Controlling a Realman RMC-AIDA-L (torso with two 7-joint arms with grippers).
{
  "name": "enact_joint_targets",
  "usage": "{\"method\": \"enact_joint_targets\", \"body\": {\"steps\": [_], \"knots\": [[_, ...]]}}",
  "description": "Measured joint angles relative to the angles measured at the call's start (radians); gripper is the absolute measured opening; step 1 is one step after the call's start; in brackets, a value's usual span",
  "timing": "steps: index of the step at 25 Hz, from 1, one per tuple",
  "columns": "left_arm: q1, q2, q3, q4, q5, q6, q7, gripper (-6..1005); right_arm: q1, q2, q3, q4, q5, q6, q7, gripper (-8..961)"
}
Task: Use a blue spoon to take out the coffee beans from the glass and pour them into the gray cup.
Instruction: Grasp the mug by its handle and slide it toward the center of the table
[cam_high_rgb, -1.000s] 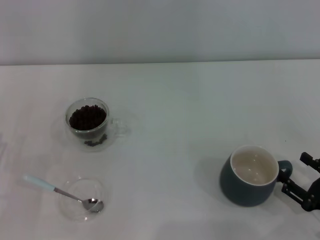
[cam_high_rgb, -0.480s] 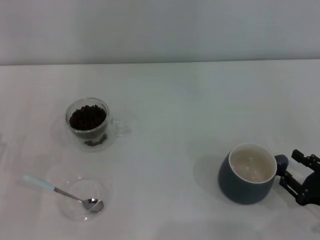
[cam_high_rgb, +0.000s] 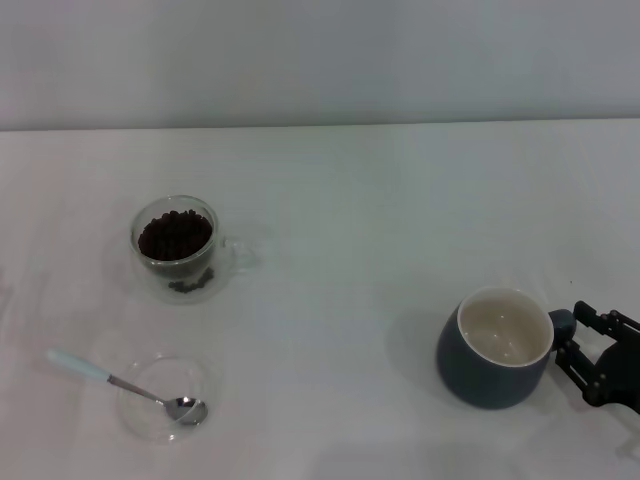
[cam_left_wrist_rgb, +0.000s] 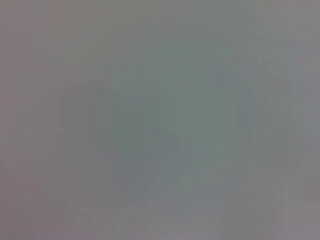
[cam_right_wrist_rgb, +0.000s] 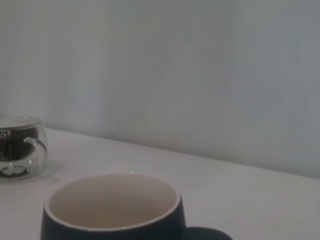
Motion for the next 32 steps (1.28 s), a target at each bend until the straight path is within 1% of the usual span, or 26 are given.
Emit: {"method": "enact_joint_targets", "body": {"steps": [6,8,20,32], "knots": [[0.006,0.001,0.0,0.003,0.0,0.0,0.002,892,-0.002,0.0,0.003,-0.01,0.0,0.003,0.0,450],[0.006,0.001,0.0,0.004,0.0,0.0,0.004,892,-0.002,0.0,0.004,-0.013,0.0,0.004,0.004,315],[0.005,0.002,0.0,0.007,0.0,0.0,0.007,892,-0.007,0.002,-0.009,-0.05,0.0,0.005,0.004,168],[0.006,0.002,0.0,0.008,0.0,0.0,0.007,892,-0.014,0.005,-0.077,-0.157,0.0,0.022,0.026,163]]}}
